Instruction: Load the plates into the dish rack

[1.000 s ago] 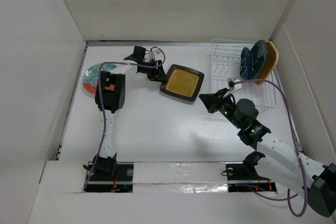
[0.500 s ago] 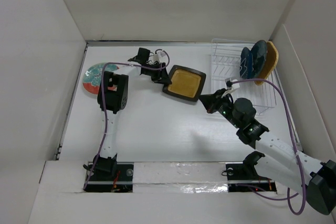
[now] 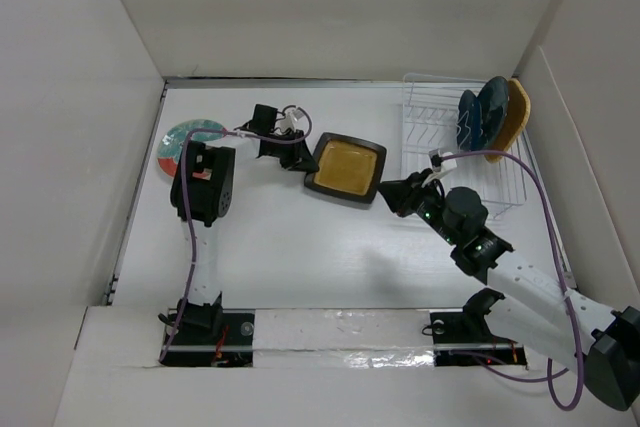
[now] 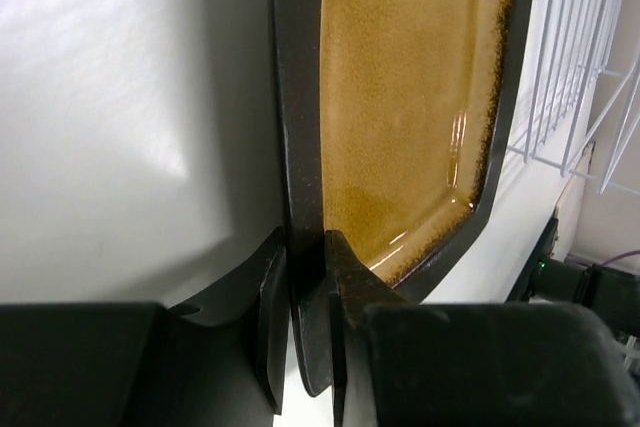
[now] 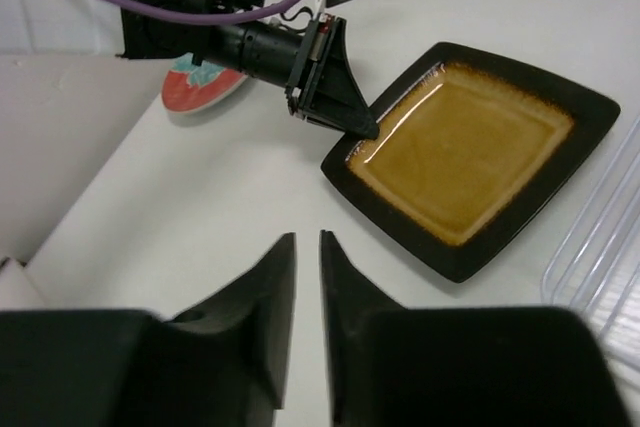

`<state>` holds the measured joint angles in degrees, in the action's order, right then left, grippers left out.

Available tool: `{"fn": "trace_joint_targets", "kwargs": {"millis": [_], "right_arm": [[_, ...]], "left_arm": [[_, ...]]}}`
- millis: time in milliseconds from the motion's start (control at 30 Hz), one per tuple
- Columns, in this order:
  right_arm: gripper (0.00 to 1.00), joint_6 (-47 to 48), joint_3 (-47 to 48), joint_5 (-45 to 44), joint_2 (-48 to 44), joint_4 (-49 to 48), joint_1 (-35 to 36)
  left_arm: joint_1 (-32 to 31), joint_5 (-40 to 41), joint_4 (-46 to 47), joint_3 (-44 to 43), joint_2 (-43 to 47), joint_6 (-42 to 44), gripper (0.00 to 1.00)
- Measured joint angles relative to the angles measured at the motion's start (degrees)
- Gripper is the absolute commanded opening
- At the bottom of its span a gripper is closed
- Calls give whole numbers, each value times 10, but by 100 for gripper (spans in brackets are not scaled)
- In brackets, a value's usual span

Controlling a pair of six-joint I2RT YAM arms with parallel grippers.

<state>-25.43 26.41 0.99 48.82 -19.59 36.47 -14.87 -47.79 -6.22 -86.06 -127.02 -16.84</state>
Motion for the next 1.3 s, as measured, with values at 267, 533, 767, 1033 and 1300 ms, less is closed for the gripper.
{"fn": "trace_joint_targets", "kwargs": {"millis": [267, 533, 767, 1033, 1300], "right_arm": [[83, -1, 2, 18, 19, -3, 0], [92, -18, 15, 61, 85, -6, -3], [93, -60, 31, 80, 125, -27, -33], [93, -123, 39, 89, 181, -65, -45], [94, -143, 40, 88, 210, -84, -37]], "left_arm": [[14, 70, 39, 118, 162, -33, 0], [19, 114, 87, 159, 278, -50, 0], [33, 110, 106, 185, 327, -78, 0], [44, 98, 131, 201, 392, -111, 0], [44, 90, 172, 244, 401, -132, 0]]}}
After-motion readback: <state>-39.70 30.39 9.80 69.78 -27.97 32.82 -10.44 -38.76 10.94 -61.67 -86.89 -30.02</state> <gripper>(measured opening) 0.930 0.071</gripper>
